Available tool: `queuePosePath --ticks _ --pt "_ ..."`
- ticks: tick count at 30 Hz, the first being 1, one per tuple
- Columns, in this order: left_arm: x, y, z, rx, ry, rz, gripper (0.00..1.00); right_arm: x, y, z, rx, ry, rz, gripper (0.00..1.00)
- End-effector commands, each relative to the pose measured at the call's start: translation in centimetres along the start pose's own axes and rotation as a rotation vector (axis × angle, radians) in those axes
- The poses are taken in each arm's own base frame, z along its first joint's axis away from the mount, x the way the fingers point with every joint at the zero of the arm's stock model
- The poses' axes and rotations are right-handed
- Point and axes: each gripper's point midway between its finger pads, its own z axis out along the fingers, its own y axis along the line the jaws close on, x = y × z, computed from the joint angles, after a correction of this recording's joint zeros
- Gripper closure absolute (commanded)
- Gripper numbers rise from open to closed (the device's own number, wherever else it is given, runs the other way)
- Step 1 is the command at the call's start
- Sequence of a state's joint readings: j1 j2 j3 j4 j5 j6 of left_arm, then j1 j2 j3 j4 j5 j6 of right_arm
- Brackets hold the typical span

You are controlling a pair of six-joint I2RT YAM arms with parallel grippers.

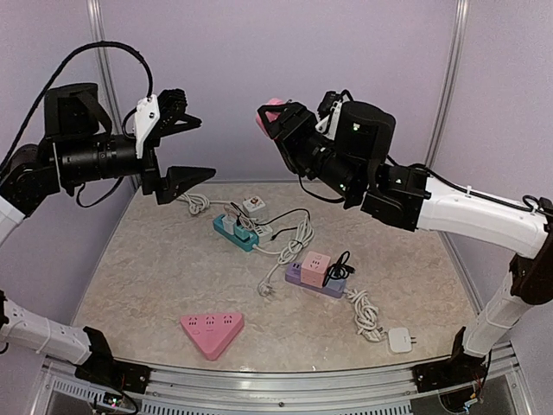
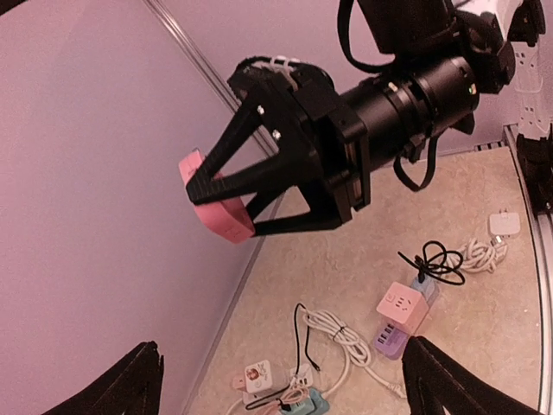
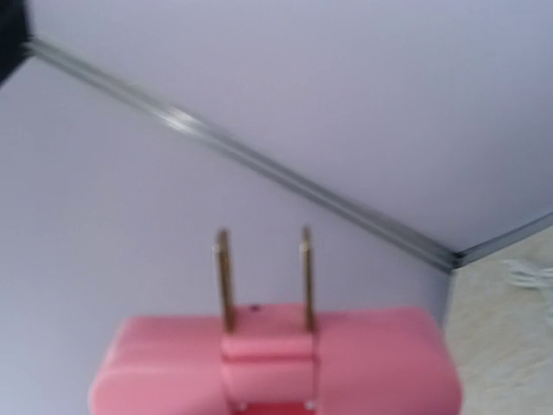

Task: Insert the plug
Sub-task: Adjust the plug.

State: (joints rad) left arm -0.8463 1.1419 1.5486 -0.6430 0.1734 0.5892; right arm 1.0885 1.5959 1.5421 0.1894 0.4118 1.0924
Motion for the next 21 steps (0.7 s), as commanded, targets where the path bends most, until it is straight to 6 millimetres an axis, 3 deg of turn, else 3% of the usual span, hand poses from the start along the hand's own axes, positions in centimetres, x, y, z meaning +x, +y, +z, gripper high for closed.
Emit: queuePosePath --ticks 1,4,11,16,21 --pt "-5.9 2.8 0.7 -0.167 -0.224 0.046 0.05 -0.5 4.2 -2.3 -0.198 -0.001 0.032 0.79" --pt "-5.4 2.8 3.8 -0.148 -0.217 -0.023 0.11 -0.4 4.1 -3.6 -0.236 0.007 0.039 0.79" --pt "-5.2 1.2 7.9 -0.096 -0.208 -0.065 0.21 -1.0 4.9 -5.8 -0.306 0.02 0.029 0.78" --pt "-5.9 0.7 9.4 -0.082 -0.216 -0.075 0.28 -1.1 4.3 -6.4 -0.298 0.019 0.022 0.78" --pt "-7.1 1.7 9.9 -0.137 -0.234 -0.087 0.38 -0.6 4.2 -6.4 -0.307 0.04 0.033 0.78"
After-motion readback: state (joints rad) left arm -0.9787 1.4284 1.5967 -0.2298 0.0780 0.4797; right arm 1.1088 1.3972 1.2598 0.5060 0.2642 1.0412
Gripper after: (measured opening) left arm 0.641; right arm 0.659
